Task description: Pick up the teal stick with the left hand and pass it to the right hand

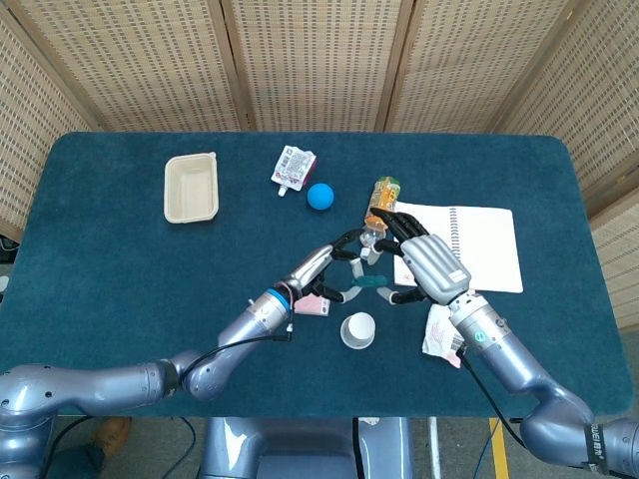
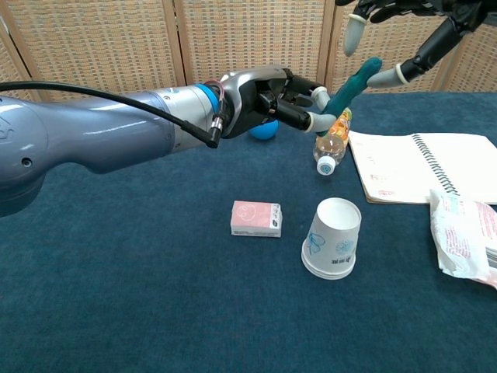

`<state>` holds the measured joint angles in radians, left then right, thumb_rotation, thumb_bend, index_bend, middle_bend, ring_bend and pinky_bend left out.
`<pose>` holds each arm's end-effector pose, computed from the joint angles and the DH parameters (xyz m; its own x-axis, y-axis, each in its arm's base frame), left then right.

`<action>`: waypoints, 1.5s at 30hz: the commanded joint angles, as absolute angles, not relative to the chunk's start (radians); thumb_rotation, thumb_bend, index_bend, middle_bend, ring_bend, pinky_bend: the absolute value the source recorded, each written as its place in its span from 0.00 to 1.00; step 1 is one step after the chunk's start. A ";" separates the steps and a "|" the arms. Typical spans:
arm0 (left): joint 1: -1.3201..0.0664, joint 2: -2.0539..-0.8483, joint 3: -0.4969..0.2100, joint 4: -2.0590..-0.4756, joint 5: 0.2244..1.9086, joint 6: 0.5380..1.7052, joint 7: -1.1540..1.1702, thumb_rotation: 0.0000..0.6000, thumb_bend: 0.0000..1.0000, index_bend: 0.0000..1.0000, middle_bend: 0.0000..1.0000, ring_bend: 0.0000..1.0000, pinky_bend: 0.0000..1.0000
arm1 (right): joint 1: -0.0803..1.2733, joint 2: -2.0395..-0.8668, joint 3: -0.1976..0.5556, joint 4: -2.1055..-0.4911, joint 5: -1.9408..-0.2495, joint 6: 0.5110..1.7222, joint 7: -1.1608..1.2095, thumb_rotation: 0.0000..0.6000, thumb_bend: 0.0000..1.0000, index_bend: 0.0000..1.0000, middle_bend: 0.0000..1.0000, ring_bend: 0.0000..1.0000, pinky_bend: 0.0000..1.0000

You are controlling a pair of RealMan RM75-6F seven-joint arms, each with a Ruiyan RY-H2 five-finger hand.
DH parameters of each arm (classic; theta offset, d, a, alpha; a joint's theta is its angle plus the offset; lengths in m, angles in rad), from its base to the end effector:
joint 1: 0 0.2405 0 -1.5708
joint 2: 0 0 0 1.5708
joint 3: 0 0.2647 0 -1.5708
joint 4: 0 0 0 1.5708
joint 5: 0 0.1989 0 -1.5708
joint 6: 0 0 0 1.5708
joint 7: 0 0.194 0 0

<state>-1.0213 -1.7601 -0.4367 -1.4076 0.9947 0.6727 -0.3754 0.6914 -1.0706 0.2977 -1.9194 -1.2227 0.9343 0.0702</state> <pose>0.0266 0.4040 -0.0885 -0.3165 0.6731 0.6684 0.8255 -0.1517 0.5437 -0.0870 -0.3734 0.1147 0.1374 -0.2960 0.9452 -0.9073 -0.4204 0.0003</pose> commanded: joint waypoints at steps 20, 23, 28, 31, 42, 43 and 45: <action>-1.025 -1.759 -0.441 -1.416 1.002 0.676 -0.392 1.00 0.55 0.69 0.00 0.00 0.00 | 0.706 -1.073 0.278 -1.913 -1.217 0.931 0.066 1.00 0.47 0.53 0.00 0.00 0.00; -1.023 -1.757 -0.440 -1.418 1.004 0.676 -0.395 1.00 0.55 0.69 0.00 0.00 0.00 | 0.706 -1.076 0.275 -1.913 -1.214 0.934 0.061 1.00 0.48 0.54 0.00 0.00 0.00; -1.023 -1.756 -0.438 -1.419 1.005 0.677 -0.397 1.00 0.55 0.69 0.00 0.00 0.00 | 0.708 -1.080 0.272 -1.913 -1.211 0.937 0.054 1.00 0.49 0.56 0.00 0.00 0.00; -1.023 -1.756 -0.438 -1.419 1.003 0.677 -0.397 1.00 0.55 0.69 0.00 0.00 0.00 | 0.709 -1.081 0.271 -1.913 -1.211 0.940 0.052 1.00 0.52 0.57 0.00 0.00 0.00; -1.026 -1.763 -0.435 -1.415 0.997 0.678 -0.395 1.00 0.55 0.69 0.00 0.00 0.00 | 0.703 -1.084 0.265 -1.914 -1.223 0.959 0.051 1.00 0.75 0.78 0.03 0.00 0.00; -1.026 -1.763 -0.434 -1.416 0.997 0.679 -0.395 1.00 0.55 0.69 0.00 0.00 0.00 | 0.703 -1.085 0.265 -1.913 -1.225 0.961 0.049 1.00 0.75 0.79 0.04 0.00 0.00; -1.025 -1.763 -0.434 -1.416 0.997 0.680 -0.394 1.00 0.55 0.69 0.00 0.00 0.00 | 0.702 -1.087 0.264 -1.910 -1.231 0.969 0.043 1.00 0.77 0.82 0.05 0.00 0.00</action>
<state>-1.0253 -1.7632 -0.4338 -1.4157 0.9969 0.6796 -0.3943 0.7022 -1.0857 0.2643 -1.9111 -1.2288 0.9668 0.0448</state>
